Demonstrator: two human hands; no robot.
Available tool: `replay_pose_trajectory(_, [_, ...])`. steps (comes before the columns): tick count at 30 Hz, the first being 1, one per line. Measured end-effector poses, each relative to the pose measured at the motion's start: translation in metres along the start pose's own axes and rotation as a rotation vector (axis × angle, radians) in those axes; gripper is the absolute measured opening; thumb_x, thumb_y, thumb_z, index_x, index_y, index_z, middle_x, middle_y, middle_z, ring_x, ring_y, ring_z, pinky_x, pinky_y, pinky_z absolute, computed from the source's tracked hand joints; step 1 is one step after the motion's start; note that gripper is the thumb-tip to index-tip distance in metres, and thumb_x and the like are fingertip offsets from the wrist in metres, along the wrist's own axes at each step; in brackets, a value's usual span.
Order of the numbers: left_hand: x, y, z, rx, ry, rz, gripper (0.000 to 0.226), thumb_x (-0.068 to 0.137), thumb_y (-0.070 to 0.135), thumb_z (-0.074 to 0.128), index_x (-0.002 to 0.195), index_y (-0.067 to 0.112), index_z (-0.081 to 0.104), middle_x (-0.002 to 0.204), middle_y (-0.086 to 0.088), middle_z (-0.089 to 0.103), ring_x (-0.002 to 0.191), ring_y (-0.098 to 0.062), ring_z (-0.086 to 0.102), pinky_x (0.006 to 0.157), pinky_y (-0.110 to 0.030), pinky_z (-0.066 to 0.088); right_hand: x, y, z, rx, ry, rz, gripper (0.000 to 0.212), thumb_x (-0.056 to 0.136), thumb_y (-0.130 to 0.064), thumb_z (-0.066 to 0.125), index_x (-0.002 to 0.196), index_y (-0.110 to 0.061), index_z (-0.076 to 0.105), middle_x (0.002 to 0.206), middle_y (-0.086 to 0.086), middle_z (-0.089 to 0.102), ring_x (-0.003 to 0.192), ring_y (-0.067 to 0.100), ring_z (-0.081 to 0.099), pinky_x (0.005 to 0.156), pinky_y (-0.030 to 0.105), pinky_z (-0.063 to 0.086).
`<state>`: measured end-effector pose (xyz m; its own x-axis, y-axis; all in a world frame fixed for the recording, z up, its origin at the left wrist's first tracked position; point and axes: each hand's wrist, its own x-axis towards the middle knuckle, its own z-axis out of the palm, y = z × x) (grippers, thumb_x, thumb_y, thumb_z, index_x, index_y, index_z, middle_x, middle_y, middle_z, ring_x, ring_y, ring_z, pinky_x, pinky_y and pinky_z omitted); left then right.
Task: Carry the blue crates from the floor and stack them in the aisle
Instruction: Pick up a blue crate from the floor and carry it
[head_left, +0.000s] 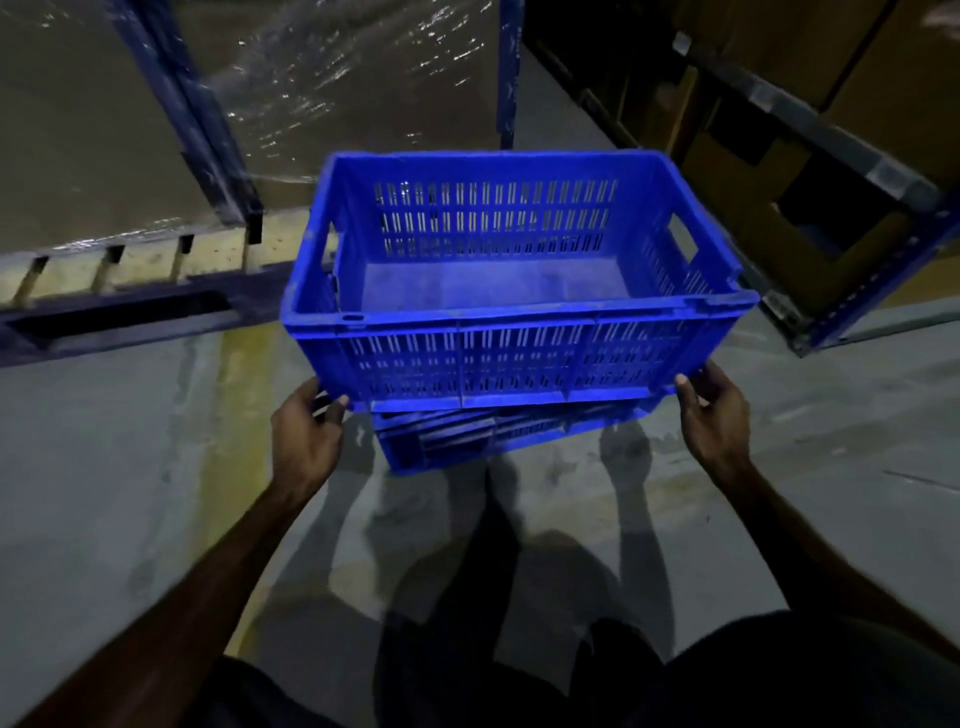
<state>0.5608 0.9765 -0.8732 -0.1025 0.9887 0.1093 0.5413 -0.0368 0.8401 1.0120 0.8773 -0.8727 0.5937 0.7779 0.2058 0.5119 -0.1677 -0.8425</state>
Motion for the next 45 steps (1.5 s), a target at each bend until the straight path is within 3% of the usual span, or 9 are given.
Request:
replay_pose_trajectory(6, [0.002, -0.009, 0.000, 0.139, 0.125, 0.099, 0.013, 0.094, 0.016, 0.065, 0.101, 0.012, 0.074, 0.096, -0.008, 0.077, 0.084, -0.020, 0.068, 0.076, -0.030, 0.046, 0.001, 0.008, 0.006, -0.038, 0.049, -0.009, 0.026, 0.097, -0.024, 0.062, 0.119, -0.012, 0.069, 0.104, 0.000, 0.073, 0.093, 0.015, 0.069, 0.073, 0.014, 0.046])
replay_pose_trajectory(9, [0.003, -0.011, -0.001, 0.194, 0.137, 0.128, 0.013, 0.095, 0.015, 0.064, 0.091, 0.010, 0.074, 0.085, -0.011, 0.075, 0.074, -0.021, 0.064, 0.071, -0.029, 0.041, 0.007, 0.013, 0.003, -0.148, 0.113, -0.013, 0.025, 0.098, -0.029, 0.059, 0.107, -0.010, 0.073, 0.099, 0.010, 0.076, 0.097, 0.028, 0.070, 0.077, 0.027, 0.047])
replay_pose_trajectory(12, [0.005, -0.013, -0.003, 0.204, 0.120, 0.120, 0.015, 0.095, 0.019, 0.064, 0.088, 0.012, 0.074, 0.081, -0.010, 0.074, 0.073, -0.024, 0.066, 0.070, -0.032, 0.045, 0.015, 0.011, 0.001, -0.193, 0.125, 0.023, 0.026, 0.098, -0.027, 0.061, 0.104, -0.006, 0.074, 0.101, 0.020, 0.075, 0.101, 0.035, 0.069, 0.083, 0.037, 0.049])
replay_pose_trajectory(16, [0.002, -0.013, -0.001, 0.266, 0.087, 0.164, 0.016, 0.096, 0.020, 0.065, 0.085, 0.012, 0.073, 0.075, -0.008, 0.071, 0.069, -0.027, 0.065, 0.067, -0.032, 0.043, 0.029, 0.009, 0.001, -0.176, 0.140, 0.073, 0.027, 0.096, -0.027, 0.063, 0.107, -0.005, 0.073, 0.104, 0.022, 0.074, 0.106, 0.037, 0.068, 0.090, 0.042, 0.050])
replay_pose_trajectory(24, [-0.008, -0.012, -0.004, 0.263, 0.018, 0.279, 0.030, 0.096, 0.036, 0.061, 0.082, 0.012, 0.072, 0.073, -0.006, 0.073, 0.065, -0.024, 0.067, 0.062, -0.038, 0.053, 0.059, 0.022, -0.002, -0.221, 0.062, 0.021, 0.025, 0.094, -0.030, 0.063, 0.099, -0.009, 0.075, 0.096, 0.019, 0.076, 0.098, 0.037, 0.069, 0.077, 0.034, 0.048])
replay_pose_trajectory(28, [-0.012, -0.005, 0.000, 0.269, 0.012, 0.258, 0.021, 0.096, 0.027, 0.069, 0.083, 0.012, 0.074, 0.066, 0.001, 0.065, 0.064, -0.024, 0.067, 0.061, -0.031, 0.044, 0.074, 0.025, -0.002, -0.229, 0.037, 0.040, 0.029, 0.093, -0.030, 0.063, 0.103, -0.006, 0.075, 0.098, 0.020, 0.075, 0.100, 0.037, 0.069, 0.081, 0.038, 0.050])
replay_pose_trajectory(36, [-0.014, -0.002, 0.003, 0.271, 0.002, 0.333, 0.033, 0.095, 0.037, 0.061, 0.089, 0.010, 0.078, 0.080, -0.009, 0.077, 0.069, -0.026, 0.071, 0.062, -0.030, 0.042, 0.093, 0.026, -0.006, -0.294, -0.052, -0.026, 0.037, 0.088, -0.034, 0.059, 0.099, -0.003, 0.076, 0.094, 0.022, 0.075, 0.096, 0.037, 0.071, 0.076, 0.032, 0.046])
replay_pose_trajectory(40, [-0.014, 0.000, 0.007, 0.284, 0.003, 0.320, 0.026, 0.095, 0.030, 0.066, 0.090, 0.008, 0.078, 0.084, -0.011, 0.078, 0.072, -0.027, 0.072, 0.065, -0.031, 0.044, 0.100, 0.028, -0.007, -0.326, -0.054, 0.032, 0.026, 0.093, -0.027, 0.065, 0.103, -0.005, 0.075, 0.099, 0.022, 0.075, 0.103, 0.038, 0.068, 0.083, 0.037, 0.050])
replay_pose_trajectory(45, [-0.014, 0.004, 0.007, 0.297, -0.003, 0.316, 0.014, 0.094, 0.017, 0.071, 0.090, 0.006, 0.078, 0.083, -0.012, 0.078, 0.069, -0.026, 0.070, 0.064, -0.029, 0.040, 0.105, 0.033, -0.007, -0.365, -0.110, -0.004, 0.024, 0.094, -0.025, 0.064, 0.099, -0.005, 0.076, 0.091, 0.023, 0.074, 0.096, 0.040, 0.069, 0.077, 0.033, 0.046])
